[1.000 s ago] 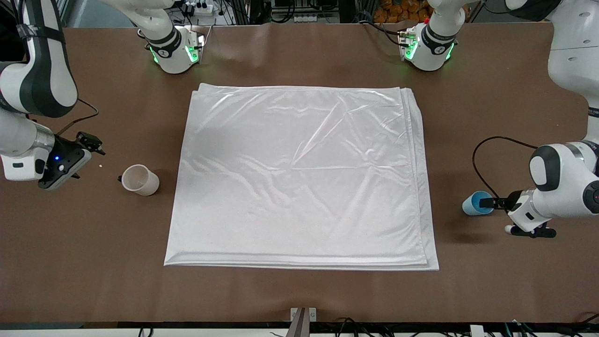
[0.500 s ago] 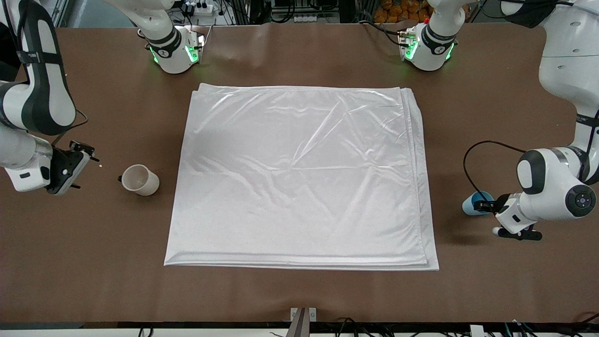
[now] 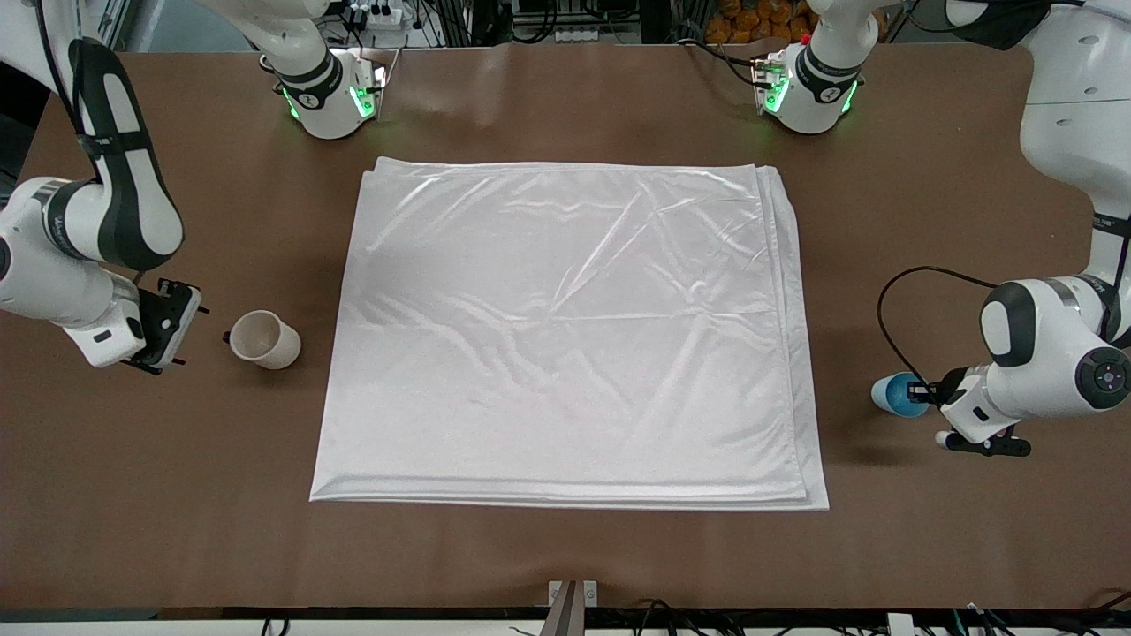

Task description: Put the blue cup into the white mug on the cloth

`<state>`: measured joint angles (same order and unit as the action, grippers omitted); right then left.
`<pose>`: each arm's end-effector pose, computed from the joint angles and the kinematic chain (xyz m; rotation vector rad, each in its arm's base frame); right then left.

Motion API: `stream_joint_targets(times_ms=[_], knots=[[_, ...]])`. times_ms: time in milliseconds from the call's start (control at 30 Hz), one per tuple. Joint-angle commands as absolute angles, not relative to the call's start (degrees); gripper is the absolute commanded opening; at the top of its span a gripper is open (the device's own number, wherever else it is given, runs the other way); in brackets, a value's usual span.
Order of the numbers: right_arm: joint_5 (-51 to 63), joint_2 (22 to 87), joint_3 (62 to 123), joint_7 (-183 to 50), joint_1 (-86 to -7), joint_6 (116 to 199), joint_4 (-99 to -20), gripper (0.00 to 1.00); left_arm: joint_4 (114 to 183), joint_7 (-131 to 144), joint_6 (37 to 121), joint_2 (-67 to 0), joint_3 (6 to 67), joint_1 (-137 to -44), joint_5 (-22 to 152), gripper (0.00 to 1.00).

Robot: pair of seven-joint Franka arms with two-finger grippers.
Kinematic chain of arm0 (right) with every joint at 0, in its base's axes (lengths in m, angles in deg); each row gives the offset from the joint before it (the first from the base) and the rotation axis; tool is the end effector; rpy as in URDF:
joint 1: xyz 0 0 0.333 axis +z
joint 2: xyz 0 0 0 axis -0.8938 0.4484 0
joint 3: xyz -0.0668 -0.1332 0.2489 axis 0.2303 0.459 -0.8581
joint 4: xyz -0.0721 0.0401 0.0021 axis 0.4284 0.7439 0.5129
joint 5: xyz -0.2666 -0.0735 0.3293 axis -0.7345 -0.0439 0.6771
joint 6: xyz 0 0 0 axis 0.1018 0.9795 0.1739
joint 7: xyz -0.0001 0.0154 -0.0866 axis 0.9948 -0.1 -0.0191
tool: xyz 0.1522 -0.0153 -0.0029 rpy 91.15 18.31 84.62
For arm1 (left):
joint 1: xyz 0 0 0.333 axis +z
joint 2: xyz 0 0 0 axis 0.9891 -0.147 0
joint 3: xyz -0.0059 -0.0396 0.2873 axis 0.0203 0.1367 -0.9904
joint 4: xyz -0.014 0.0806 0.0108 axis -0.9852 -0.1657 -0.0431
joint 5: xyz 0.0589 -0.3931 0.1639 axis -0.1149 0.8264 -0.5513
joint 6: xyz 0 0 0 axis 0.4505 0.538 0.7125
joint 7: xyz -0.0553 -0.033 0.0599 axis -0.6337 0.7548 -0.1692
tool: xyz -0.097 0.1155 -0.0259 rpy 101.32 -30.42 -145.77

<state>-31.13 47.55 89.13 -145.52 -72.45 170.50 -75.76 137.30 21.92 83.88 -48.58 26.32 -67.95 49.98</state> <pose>0.5969 -0.1177 0.2075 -2.4902 -1.8513 0.0911 0.6960 0.0806 0.1390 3.1050 -0.1453 -0.1807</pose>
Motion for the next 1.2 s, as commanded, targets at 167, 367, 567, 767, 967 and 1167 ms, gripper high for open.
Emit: stream_joint_targets(times_ms=[167,367,567,767,967,1167], knots=[[-31.7,50.1,88.8,-147.6,-72.9,173.0,-76.1,1.00,137.3,21.5,83.7,-45.9,26.5,-67.9,48.8,0.00],[-31.5,52.4,88.8,-151.8,-73.0,176.3,-76.6,1.00,137.3,21.6,83.6,-45.3,26.5,-67.8,48.9,0.00],[-31.3,54.3,88.7,-152.9,-73.8,178.9,-78.2,1.00,137.3,21.6,83.5,-45.2,26.5,-67.8,48.9,0.00],[-31.2,54.5,88.6,-153.0,-73.9,185.8,-82.3,1.00,137.3,21.5,83.5,-45.1,26.6,-67.9,49.2,0.00],[-31.1,55.3,88.4,-154.7,-74.2,188.8,-84.0,1.00,137.3,21.5,83.5,-44.3,26.6,-67.8,49.4,0.00],[-30.3,55.4,88.3,-155.6,-74.2,189.2,-84.4,0.92,137.3,21.4,83.5,-43.9,26.7,-67.8,49.5,0.00]])
